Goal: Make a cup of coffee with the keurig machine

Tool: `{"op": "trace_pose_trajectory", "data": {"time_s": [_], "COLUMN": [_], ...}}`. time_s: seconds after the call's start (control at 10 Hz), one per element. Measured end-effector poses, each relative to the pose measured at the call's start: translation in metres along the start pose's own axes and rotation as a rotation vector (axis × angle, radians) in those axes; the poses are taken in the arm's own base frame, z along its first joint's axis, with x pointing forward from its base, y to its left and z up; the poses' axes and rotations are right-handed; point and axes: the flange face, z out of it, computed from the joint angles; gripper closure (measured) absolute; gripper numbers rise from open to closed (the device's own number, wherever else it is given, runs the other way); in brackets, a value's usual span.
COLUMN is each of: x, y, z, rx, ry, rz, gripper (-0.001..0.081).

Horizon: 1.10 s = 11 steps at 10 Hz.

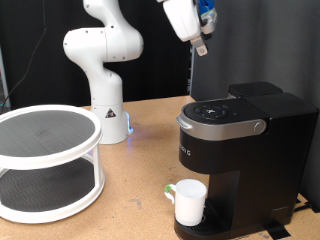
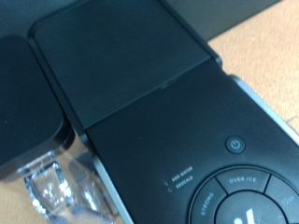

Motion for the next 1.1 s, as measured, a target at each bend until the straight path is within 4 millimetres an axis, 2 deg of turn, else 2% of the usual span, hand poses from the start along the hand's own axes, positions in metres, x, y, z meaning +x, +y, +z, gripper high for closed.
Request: {"op": "trace_pose_trajectory", "data": {"time_s": [0.2,0.5,0.8,1.1], "x": [0.014,0.018,0.018,0.034], "y": [-0.003,-0.002,-0.010,-0.018], "z": [0.000,0.002,0.006,0.001], "rx": [-0.003,0.000,-0.149,-0.178], "ry": [-0.009,0.004,-0.073,-0.115], "rz": [0.026,0.043,-0.049,-0.036], "gripper": [0.0001,0.0001,0.0001,0.0001]}}
